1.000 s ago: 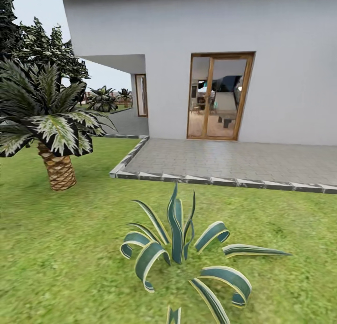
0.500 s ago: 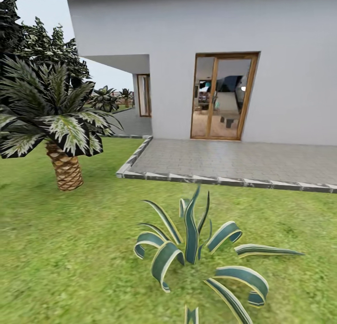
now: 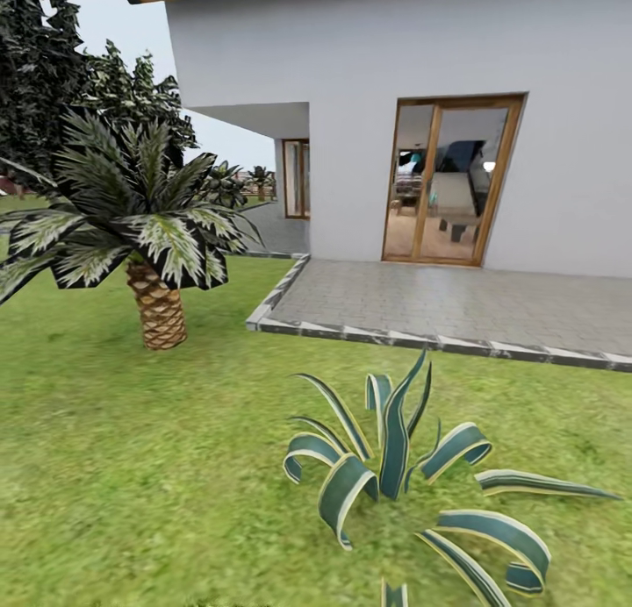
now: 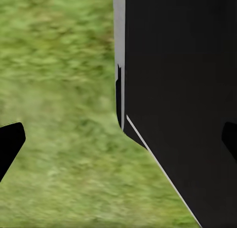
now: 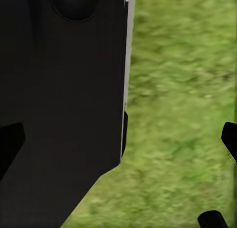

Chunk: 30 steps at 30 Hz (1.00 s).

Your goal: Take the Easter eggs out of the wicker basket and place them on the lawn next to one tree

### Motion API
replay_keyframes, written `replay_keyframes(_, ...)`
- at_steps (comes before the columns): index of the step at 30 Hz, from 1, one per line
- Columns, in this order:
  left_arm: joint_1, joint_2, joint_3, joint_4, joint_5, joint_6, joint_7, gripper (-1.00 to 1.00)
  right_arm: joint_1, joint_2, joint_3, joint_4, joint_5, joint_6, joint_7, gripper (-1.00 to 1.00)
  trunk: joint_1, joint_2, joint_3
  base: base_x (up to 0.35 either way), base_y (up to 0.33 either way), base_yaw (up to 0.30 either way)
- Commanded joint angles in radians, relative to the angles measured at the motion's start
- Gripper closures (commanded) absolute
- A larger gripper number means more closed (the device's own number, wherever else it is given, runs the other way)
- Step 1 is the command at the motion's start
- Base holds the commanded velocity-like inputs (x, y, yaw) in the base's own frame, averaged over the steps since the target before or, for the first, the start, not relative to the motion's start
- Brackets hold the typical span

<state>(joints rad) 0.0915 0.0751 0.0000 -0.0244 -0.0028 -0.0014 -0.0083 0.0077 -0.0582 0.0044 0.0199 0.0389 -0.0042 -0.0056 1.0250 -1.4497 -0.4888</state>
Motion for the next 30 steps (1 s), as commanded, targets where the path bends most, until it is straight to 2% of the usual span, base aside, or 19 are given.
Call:
replay_keyframes(1, 0.001, 0.0, 0.0, -0.002, 0.0, 0.0, -0.001, -1.0, 0.0, 0.0, 0.0, 0.0, 0.005, 0.0, -0.001, -1.0, 0.0, 0.0, -0.001, 0.0, 0.004, 0.235)
replay_keyframes(9, 0.001, 0.0, 0.0, -0.002, 0.0, 0.0, -0.001, -1.0, 0.0, 0.0, 0.0, 0.0, 0.005, 0.0, -0.001, -1.0, 0.0, 0.0, -0.006, 0.0, 0.001, 0.12)
replay_keyframes(30, 0.001, 0.0, 0.0, -0.002, 0.0, 0.0, -0.001, -1.0, 0.0, -0.001, -0.004, -0.001, 0.006, 0.0, -0.001, -1.0, 0.0, 0.0, -0.017, 0.0, 0.0, 0.004)
